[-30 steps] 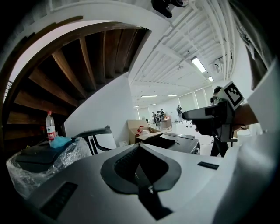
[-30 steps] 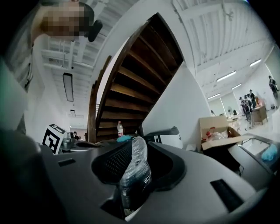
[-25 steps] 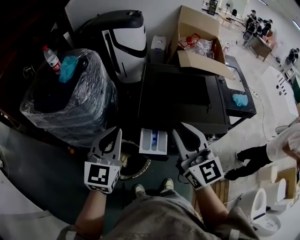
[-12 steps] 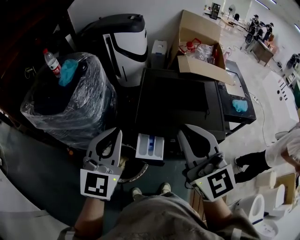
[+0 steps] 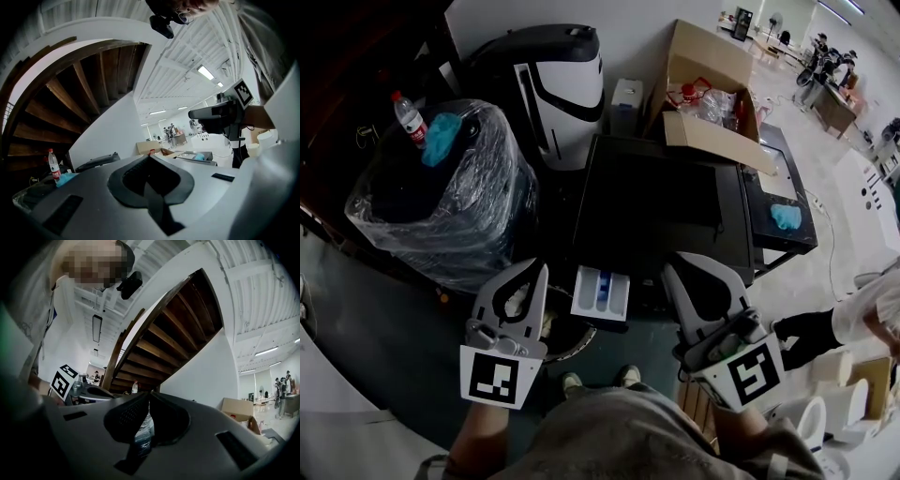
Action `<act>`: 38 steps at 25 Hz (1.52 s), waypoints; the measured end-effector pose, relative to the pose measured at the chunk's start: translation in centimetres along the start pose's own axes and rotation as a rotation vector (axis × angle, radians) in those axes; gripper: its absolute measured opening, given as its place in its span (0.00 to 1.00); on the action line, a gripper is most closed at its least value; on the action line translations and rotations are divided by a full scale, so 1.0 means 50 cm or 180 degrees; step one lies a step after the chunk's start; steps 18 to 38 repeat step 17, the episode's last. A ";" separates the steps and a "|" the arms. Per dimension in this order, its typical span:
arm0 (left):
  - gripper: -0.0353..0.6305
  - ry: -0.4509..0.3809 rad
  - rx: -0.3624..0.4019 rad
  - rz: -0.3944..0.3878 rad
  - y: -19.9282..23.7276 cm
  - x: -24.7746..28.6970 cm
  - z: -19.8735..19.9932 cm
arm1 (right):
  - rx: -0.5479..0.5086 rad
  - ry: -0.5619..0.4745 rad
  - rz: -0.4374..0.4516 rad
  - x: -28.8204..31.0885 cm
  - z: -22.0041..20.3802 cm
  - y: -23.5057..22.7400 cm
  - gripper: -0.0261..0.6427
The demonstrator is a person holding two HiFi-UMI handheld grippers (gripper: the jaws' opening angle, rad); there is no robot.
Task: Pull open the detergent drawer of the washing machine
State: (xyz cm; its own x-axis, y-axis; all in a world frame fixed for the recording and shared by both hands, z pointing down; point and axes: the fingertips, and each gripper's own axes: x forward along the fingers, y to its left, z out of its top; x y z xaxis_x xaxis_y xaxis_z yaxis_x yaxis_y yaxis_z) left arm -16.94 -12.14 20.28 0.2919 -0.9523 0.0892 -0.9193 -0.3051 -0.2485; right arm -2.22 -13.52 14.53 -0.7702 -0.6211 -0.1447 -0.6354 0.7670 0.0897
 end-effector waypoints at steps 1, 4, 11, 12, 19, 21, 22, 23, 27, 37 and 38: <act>0.08 0.0009 -0.0002 0.0007 0.000 -0.001 -0.001 | 0.0004 0.0006 0.0009 0.000 -0.001 0.000 0.09; 0.08 0.0036 -0.0021 0.0055 0.007 -0.003 -0.004 | 0.0000 0.0021 0.0041 0.002 -0.002 0.001 0.09; 0.08 0.0020 -0.0011 0.0082 0.011 -0.002 -0.001 | -0.0003 0.0049 0.0073 0.004 -0.008 0.002 0.09; 0.08 0.0024 -0.0012 0.0078 0.009 -0.002 -0.002 | -0.0008 0.0052 0.0074 0.004 -0.008 0.001 0.09; 0.08 0.0032 -0.0021 0.0060 0.003 -0.001 0.001 | -0.0008 0.0053 0.0056 0.004 -0.003 -0.006 0.09; 0.08 0.0032 -0.0021 0.0060 0.003 -0.001 0.001 | -0.0008 0.0053 0.0056 0.004 -0.003 -0.006 0.09; 0.08 0.0032 -0.0021 0.0060 0.003 -0.001 0.001 | -0.0008 0.0053 0.0056 0.004 -0.003 -0.006 0.09; 0.08 0.0032 -0.0021 0.0060 0.003 -0.001 0.001 | -0.0008 0.0053 0.0056 0.004 -0.003 -0.006 0.09; 0.08 0.0032 -0.0021 0.0060 0.003 -0.001 0.001 | -0.0008 0.0053 0.0056 0.004 -0.003 -0.006 0.09; 0.08 0.0032 -0.0021 0.0060 0.003 -0.001 0.001 | -0.0008 0.0053 0.0056 0.004 -0.003 -0.006 0.09; 0.08 0.0032 -0.0021 0.0060 0.003 -0.001 0.001 | -0.0008 0.0053 0.0056 0.004 -0.003 -0.006 0.09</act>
